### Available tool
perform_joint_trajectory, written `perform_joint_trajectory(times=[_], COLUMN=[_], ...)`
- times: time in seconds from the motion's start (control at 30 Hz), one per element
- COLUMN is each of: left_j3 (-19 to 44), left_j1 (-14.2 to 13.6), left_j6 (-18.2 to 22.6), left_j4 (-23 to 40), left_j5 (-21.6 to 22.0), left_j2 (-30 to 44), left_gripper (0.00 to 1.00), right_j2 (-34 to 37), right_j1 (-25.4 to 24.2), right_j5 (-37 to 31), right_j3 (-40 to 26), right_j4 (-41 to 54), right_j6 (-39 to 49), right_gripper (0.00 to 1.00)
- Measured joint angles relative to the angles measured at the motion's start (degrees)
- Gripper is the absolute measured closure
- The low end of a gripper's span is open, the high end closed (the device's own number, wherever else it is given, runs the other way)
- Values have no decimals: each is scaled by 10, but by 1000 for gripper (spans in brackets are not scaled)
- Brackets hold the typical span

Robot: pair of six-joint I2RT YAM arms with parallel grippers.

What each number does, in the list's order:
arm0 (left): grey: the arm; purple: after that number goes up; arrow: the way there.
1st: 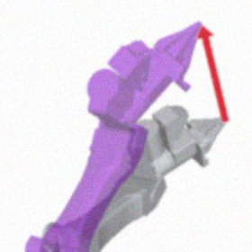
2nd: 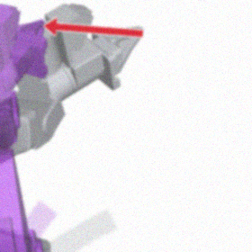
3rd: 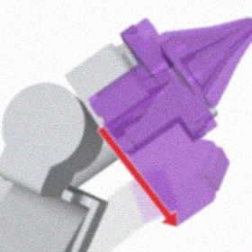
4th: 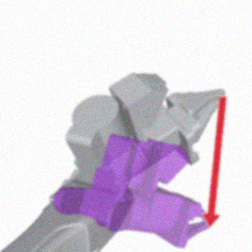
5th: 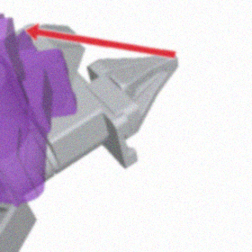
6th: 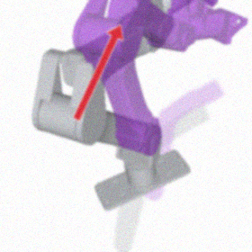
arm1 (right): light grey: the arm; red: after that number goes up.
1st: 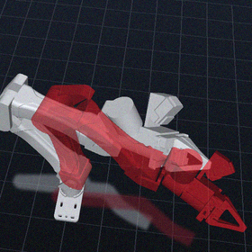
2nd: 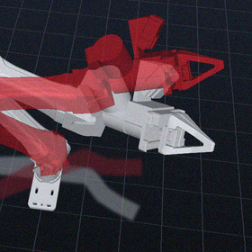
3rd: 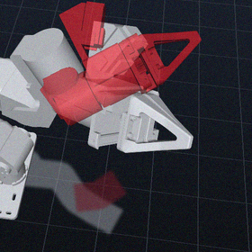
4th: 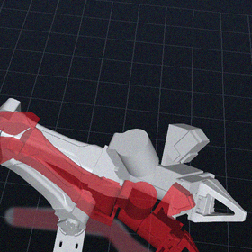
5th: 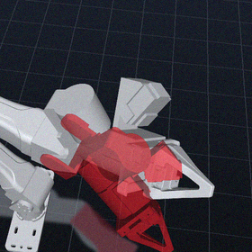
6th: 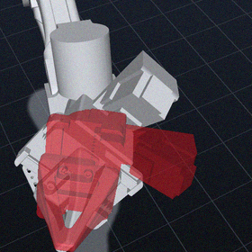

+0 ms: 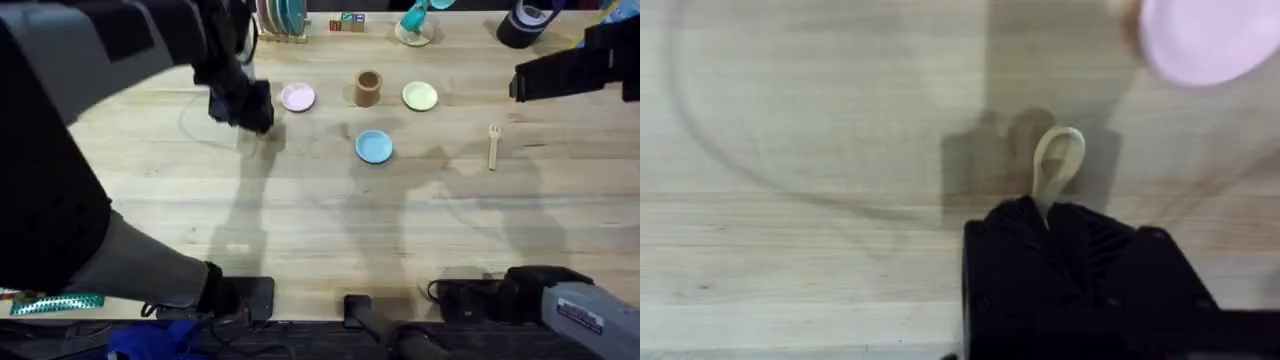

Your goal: Pick up a utensil and set it on the pink plate, then put the other utensil in the container.

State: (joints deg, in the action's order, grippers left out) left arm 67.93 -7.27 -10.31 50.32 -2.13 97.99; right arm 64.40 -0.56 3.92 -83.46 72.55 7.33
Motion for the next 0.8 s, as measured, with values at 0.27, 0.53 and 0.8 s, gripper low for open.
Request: perform_joint_trajectory(times=[0.27, 0.53, 0.8], left_j3=[110, 121, 122], left_j1=[-37, -70, -72], left_j6=[0, -3, -14], left_j4=[2, -33, -62], left_j5=[0, 0, -11], left_j2=[0, 1, 55], left_gripper=[962, 961, 961], right_j2=[0, 0, 0], right_j1=[0, 0, 0], right_j5=[0, 0, 0], right_j3=[0, 0, 0], right_j4=[0, 0, 0], right_j6=[0, 0, 0], right_gripper=[3, 3, 3])
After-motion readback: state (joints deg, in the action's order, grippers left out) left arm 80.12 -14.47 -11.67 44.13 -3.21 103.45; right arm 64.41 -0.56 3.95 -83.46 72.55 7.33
